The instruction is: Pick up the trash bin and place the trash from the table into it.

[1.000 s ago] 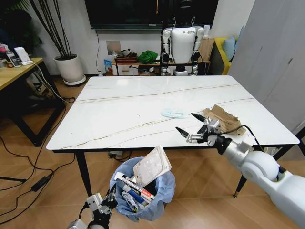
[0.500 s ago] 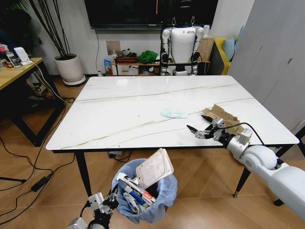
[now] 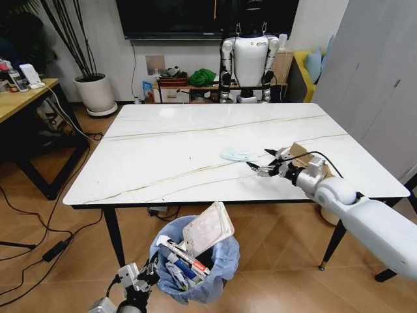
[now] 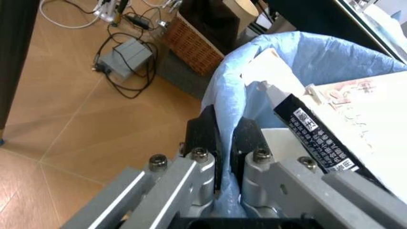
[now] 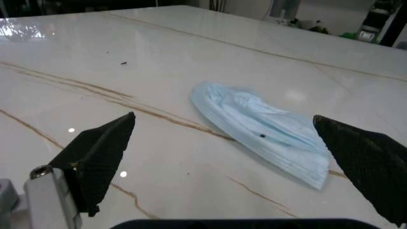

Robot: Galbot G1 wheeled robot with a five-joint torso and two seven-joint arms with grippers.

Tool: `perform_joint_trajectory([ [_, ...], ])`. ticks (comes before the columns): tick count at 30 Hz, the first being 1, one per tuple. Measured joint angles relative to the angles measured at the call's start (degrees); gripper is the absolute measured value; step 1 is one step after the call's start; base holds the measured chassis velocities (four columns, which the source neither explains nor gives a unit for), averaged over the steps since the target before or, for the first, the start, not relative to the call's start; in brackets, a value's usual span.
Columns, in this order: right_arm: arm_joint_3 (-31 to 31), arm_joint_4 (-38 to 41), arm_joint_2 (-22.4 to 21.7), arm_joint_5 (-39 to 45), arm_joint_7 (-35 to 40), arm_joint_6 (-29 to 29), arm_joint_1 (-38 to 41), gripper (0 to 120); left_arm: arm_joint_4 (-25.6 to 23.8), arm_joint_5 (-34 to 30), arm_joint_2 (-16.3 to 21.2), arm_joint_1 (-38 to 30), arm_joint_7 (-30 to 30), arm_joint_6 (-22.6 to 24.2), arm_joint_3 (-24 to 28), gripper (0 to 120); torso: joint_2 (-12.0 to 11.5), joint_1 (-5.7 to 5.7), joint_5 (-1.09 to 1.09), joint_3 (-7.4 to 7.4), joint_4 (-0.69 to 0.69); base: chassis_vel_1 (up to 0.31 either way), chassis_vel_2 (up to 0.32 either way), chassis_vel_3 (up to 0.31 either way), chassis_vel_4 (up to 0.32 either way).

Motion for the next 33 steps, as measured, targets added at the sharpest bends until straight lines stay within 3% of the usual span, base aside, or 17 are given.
perform_joint_trajectory([
  [13,-5.29,-10.87,6.43,-1.41,-1.07,0.37,7.32,100,0.36,-0.32,-0.91,-0.15,0.08,-0.07,-0.5,0,0.0,0.0,-0.01,0.0,0.0,0.0,0.0,0.0,0.0],
  [26,-6.66,-17.33,7.58,-2.13,-3.42,0.52,9.69,100,0.76,-0.93,-0.89,-0.67,0.05,-0.09,-0.51,0,0.0,-0.01,0.0,-0.01,0.0,0.0,0.0,0.0,0.0],
  [33,-6.75,-18.0,7.49,-2.13,-4.0,0.67,9.87,79,0.84,-1.03,-0.71,-0.61,0.02,-0.14,-0.59,0,0.0,-0.01,0.0,-0.01,0.0,0.0,0.0,0.0,0.0],
])
